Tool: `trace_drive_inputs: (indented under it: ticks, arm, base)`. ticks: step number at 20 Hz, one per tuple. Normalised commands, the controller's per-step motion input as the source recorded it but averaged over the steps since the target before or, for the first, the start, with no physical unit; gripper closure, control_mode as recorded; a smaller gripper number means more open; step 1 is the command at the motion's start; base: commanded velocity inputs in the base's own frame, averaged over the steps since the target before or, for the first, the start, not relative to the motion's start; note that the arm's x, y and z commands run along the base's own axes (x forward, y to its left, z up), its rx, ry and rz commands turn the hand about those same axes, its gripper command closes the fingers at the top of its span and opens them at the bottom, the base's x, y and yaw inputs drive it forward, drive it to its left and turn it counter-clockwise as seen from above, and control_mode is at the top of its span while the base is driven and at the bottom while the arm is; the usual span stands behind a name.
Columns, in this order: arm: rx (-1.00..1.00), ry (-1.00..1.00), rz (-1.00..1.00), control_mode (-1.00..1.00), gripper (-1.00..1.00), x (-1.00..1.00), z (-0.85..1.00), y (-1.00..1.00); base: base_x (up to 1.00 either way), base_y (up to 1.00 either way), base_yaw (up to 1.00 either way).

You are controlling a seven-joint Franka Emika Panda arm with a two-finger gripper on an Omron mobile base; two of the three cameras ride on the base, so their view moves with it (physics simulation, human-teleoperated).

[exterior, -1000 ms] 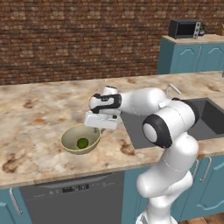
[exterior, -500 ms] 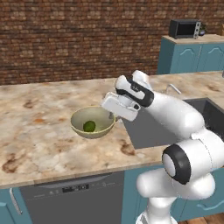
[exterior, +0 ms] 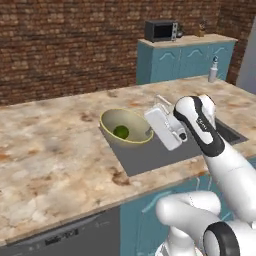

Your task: Move the glass cup from next to the sink to the open cabinet. Then, move the bowl with the lime to the fridge to clear the area for faucet cleaning.

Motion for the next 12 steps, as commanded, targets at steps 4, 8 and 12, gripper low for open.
trace_drive_inputs:
  ticks: [4,8,12]
  arm:
    - [0.00,0.00,0.00,1.00,1.00,0.00,0.00,0.00]
    - [0.00,0.00,0.00,1.00,1.00,0.00,0.00,0.00]
    - [0.00,0.00,0.00,1.00,1.00,0.00,0.00,0.00]
  base:
    - [0.00,0.00,-1.00]
    - [0.00,0.00,-1.00]
    - [0.00,0.00,-1.00]
